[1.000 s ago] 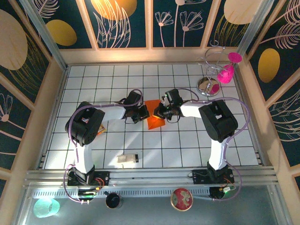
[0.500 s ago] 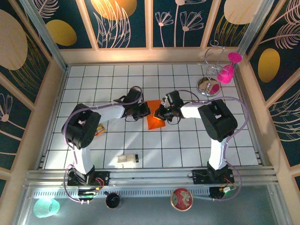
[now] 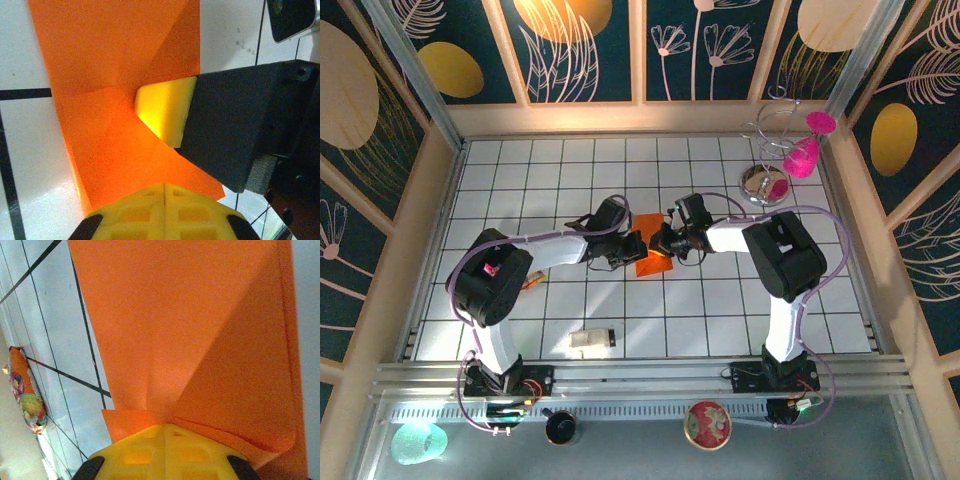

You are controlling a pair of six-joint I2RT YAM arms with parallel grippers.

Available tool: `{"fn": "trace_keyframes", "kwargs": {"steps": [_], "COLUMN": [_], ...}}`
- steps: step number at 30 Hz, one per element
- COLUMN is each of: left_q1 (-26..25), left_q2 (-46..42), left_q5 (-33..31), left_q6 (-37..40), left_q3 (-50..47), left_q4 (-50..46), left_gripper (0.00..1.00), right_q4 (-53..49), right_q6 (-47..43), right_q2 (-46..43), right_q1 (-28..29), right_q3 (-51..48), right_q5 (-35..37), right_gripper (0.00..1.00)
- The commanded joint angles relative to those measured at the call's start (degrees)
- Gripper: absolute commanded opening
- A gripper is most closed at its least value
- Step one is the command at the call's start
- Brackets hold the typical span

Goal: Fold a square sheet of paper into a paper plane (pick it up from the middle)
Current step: Fold the triangle a second time at the center of the table.

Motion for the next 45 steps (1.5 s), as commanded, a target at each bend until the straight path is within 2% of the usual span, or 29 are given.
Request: {"fn": "trace_keyframes", "kwargs": {"steps": [1,23,45], "left_q1": [-0.46,-1.44,-1.47], "left_q2": [1.68,6.42,7.08], "left_q5": [2.05,0.93,0.44], "left_q6": [0.08,2.01,2.99], "left_q3": [0.81,4.26,-0.42], "left_q4": [0.17,-3.61,-3.61], "left_gripper": [0.00,0.00,0.00], "right_q4": [-3.27,-3.33,-4.87], "right_q6": [0.71,0.87,0.10], "right_q2": [3.47,3.51,3.71], "right_q1": [-0.59,-0.99,-1.11], "right_q3": [-2.49,-2.68,-3.27], "right_q5": [3.43,3.03,4.04], "right_gripper": [0.00,0.00,0.00]}}
